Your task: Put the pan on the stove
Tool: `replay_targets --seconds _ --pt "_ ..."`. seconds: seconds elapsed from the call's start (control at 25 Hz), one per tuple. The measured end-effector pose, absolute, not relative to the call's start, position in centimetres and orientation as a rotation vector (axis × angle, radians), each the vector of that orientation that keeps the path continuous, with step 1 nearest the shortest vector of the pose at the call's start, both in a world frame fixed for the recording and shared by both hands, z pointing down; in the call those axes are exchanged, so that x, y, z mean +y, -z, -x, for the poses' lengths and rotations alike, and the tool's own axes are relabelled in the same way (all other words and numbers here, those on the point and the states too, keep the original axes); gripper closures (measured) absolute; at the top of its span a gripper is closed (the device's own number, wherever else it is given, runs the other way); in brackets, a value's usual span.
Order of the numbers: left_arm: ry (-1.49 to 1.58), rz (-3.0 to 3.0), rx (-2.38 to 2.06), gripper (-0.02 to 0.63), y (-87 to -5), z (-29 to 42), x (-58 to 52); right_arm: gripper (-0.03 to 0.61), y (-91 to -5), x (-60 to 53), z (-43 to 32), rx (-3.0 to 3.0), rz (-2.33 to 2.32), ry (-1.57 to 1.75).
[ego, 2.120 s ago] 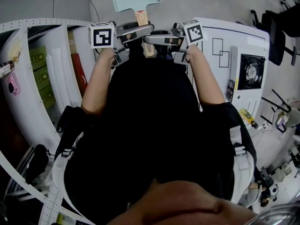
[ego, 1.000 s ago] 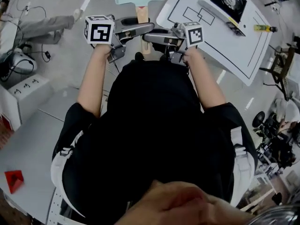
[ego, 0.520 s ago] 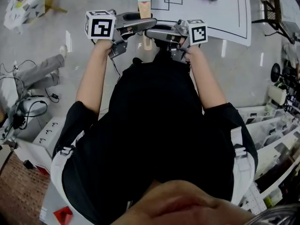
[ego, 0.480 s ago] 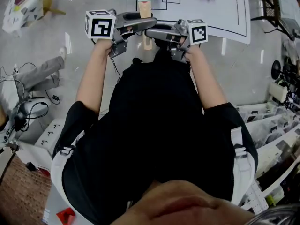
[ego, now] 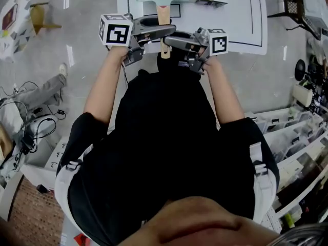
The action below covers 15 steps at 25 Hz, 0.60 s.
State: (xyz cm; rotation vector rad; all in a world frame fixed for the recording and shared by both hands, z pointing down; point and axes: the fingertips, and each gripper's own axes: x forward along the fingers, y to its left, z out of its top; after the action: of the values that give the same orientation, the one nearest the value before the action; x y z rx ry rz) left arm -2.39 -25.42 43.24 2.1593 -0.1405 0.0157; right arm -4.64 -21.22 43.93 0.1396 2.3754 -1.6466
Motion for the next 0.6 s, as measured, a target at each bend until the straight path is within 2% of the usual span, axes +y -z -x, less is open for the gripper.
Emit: replay_targets --seconds 0.6 --pt "0.008 -2.086 -0.132 0.397 -49.5 -4.8 -34.7 0.425 -49.9 -30.4 -2.9 2.302 0.010 1.762"
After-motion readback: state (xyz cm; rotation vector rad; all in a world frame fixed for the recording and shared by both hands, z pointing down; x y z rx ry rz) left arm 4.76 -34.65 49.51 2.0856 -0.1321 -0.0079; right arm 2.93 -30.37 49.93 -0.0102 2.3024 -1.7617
